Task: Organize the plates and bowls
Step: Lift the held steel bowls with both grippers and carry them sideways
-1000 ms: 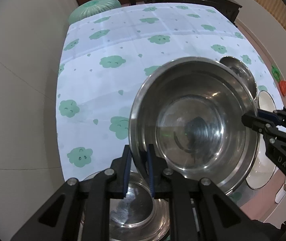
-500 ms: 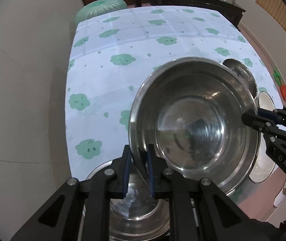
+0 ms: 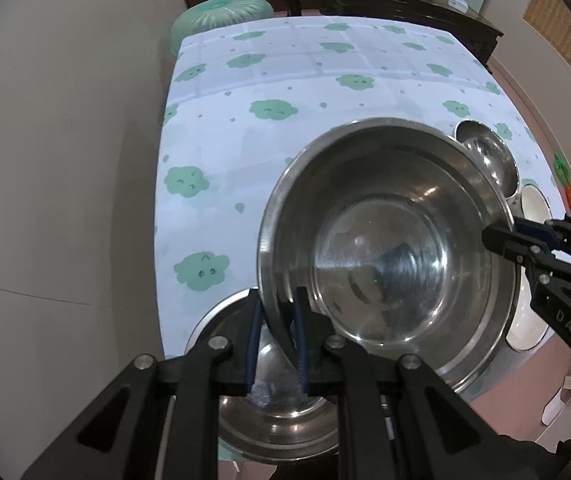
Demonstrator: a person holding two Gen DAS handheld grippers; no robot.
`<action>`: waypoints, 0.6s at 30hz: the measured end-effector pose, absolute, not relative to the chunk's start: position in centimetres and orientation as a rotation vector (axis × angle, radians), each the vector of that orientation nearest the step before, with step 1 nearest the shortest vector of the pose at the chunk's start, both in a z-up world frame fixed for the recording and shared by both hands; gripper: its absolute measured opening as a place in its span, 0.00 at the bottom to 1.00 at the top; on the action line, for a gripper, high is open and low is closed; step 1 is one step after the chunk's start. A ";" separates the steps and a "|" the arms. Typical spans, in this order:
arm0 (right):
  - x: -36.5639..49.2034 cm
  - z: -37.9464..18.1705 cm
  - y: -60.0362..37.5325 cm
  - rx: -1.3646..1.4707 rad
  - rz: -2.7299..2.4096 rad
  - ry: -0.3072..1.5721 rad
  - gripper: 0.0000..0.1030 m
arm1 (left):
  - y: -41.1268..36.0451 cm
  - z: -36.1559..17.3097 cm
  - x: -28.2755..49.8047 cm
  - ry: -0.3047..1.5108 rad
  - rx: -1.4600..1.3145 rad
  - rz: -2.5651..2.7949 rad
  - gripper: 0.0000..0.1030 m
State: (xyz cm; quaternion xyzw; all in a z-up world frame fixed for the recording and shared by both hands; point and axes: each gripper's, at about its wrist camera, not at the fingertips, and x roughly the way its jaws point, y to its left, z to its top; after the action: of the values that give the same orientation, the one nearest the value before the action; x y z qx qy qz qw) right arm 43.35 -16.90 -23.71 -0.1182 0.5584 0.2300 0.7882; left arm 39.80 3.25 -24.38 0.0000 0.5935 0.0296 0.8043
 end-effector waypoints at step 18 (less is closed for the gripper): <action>40.9 -23.2 -14.5 -0.302 0.558 1.188 0.16 | 5.3 -23.8 36.6 1.261 -0.037 0.128 0.12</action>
State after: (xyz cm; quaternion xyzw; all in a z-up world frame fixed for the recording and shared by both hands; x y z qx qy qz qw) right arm 40.87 -14.54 -23.18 -0.1396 0.5501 0.2585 0.7817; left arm 36.56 5.31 -23.76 -0.0174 0.5893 0.0597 0.8055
